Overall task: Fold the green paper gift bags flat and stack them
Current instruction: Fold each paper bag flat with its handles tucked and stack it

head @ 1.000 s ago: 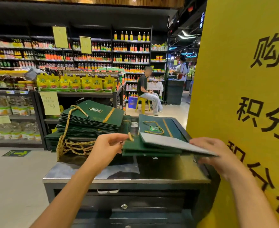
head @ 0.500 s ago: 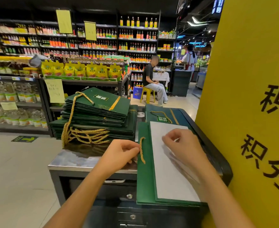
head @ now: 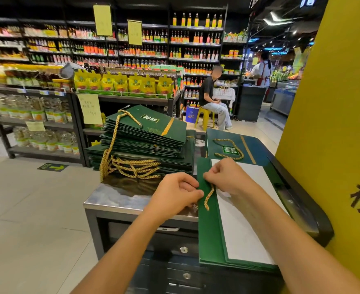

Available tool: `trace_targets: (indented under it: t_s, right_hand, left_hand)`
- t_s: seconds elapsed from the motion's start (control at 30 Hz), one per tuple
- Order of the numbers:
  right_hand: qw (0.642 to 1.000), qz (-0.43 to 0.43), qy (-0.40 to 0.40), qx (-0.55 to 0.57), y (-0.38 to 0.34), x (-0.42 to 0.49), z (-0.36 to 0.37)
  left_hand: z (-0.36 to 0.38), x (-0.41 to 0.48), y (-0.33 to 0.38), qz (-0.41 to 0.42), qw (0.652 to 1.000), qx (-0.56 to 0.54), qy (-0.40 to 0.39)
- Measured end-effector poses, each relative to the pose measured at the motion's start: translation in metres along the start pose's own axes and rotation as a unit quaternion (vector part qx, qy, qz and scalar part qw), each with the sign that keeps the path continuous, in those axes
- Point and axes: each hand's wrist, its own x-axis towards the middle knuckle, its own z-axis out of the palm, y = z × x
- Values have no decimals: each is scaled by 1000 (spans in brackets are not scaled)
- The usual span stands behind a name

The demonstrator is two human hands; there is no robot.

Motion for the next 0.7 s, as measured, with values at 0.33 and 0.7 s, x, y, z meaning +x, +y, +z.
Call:
trace_targets:
  t_s: [0.33,0.7]
  right_hand:
    - [990,-121,28,-61,10,-32,-4]
    - [980,-168,103,10,27,-35,8]
  left_hand:
    - [3,19,12,-99,993,-13,-63]
    - [2,14,4,-64,995,-61,-54]
